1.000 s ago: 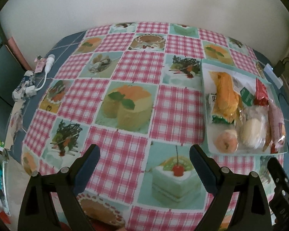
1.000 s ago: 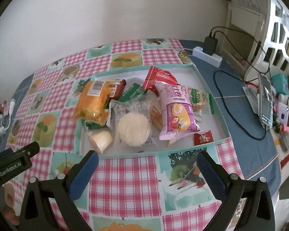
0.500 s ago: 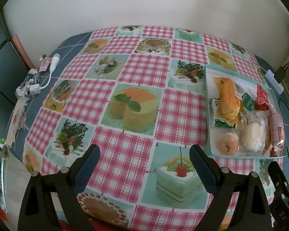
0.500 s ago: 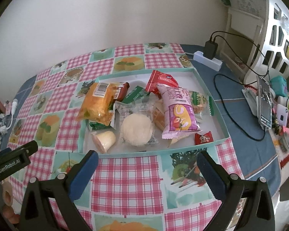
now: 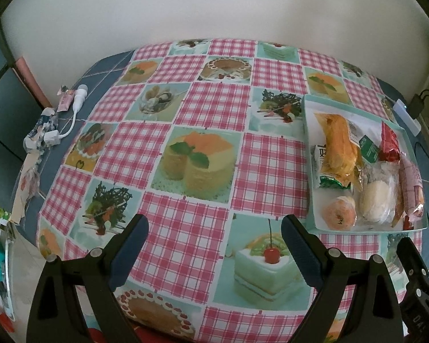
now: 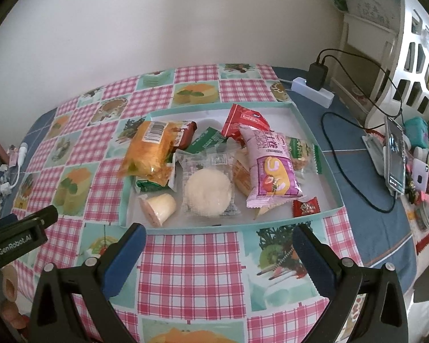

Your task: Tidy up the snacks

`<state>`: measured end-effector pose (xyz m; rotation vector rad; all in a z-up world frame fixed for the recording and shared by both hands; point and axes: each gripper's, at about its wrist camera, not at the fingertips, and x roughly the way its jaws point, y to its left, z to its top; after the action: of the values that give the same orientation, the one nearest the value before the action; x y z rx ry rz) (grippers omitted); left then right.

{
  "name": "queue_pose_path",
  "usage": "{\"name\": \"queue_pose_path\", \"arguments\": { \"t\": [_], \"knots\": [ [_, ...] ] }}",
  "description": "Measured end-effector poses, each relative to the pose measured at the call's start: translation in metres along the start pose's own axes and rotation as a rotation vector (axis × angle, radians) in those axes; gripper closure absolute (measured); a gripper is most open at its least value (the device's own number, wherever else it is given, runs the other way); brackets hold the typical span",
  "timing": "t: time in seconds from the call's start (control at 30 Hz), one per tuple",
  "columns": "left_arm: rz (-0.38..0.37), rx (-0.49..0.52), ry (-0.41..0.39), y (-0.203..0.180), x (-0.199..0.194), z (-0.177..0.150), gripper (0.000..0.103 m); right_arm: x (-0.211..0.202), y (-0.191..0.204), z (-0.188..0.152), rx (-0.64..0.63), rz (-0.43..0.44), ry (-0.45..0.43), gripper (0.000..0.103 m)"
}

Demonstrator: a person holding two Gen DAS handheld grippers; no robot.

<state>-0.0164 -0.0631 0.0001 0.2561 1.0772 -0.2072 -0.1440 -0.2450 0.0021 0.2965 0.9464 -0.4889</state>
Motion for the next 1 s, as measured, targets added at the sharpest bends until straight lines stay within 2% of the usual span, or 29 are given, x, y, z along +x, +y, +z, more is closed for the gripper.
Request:
{"name": "queue_pose_path", "arguments": {
  "t": [1.0],
  "knots": [
    [0.000, 0.010, 0.020, 0.0018, 0.0024, 0.0011, 0.009, 0.0008, 0.0084, -0.0008, -0.024, 0.000, 0.005, 0.000]
  ]
}}
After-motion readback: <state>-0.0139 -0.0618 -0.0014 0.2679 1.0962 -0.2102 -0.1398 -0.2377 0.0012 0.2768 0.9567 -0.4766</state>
